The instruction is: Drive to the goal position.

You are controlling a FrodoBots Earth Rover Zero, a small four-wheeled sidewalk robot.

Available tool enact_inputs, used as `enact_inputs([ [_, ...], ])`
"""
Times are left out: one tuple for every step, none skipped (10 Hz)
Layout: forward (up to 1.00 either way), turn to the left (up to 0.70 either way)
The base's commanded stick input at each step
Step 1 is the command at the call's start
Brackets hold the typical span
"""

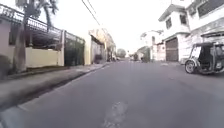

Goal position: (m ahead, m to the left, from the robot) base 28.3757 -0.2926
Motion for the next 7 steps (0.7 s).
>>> enact_inputs([
  [1.00,-0.31],
  [1.00,-0.15],
  [1.00,-0.29],
  [1.00,-0.10],
  [1.00,0.01],
  [1.00,0.01],
  [1.00,0.01],
])
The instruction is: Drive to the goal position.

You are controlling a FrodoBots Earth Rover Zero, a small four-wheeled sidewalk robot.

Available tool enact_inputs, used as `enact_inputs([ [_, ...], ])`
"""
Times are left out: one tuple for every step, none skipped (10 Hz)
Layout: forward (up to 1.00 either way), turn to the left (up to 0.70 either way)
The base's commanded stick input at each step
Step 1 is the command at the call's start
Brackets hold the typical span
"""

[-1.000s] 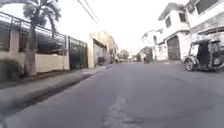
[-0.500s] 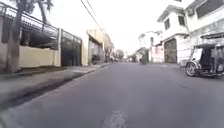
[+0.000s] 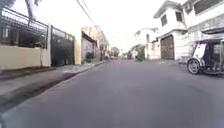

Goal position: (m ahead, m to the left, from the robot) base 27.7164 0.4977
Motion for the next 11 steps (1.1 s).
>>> enact_inputs([
  [1.00,0.01],
  [1.00,0.01],
  [1.00,0.01],
  [1.00,0.01],
  [1.00,0.01],
  [1.00,0.01],
  [1.00,0.01],
  [1.00,0.01],
  [1.00,0.01],
  [1.00,0.01],
  [1.00,0.01],
])
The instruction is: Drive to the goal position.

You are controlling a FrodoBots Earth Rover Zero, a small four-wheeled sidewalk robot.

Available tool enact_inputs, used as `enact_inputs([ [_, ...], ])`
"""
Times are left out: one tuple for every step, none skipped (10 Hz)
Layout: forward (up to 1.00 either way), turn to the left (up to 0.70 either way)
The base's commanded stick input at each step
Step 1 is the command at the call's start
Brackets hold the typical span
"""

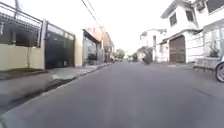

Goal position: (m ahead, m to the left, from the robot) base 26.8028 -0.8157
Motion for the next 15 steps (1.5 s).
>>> enact_inputs([
  [1.00,0.01],
  [1.00,0.01],
  [1.00,0.01],
  [1.00,0.01],
  [1.00,0.01],
  [1.00,0.01],
  [1.00,0.01],
  [1.00,0.01],
  [1.00,0.01],
  [1.00,0.01],
  [1.00,0.01],
  [1.00,0.01],
  [1.00,0.01],
  [1.00,-0.10],
  [1.00,-0.31],
])
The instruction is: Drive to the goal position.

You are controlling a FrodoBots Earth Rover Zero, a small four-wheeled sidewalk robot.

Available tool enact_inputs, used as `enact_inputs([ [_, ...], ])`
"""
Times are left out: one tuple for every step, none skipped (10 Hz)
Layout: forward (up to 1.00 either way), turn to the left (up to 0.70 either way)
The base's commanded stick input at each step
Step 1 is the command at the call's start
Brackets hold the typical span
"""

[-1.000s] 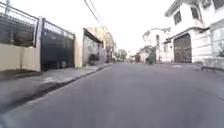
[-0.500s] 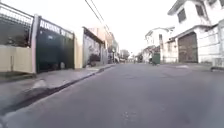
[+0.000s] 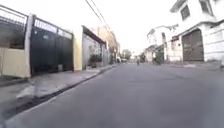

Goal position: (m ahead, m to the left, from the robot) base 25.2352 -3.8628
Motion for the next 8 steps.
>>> enact_inputs([
  [1.00,-0.39],
  [1.00,-0.29],
  [1.00,0.01],
  [1.00,0.01],
  [1.00,0.01],
  [1.00,0.01],
  [1.00,-0.17],
  [1.00,-0.37],
])
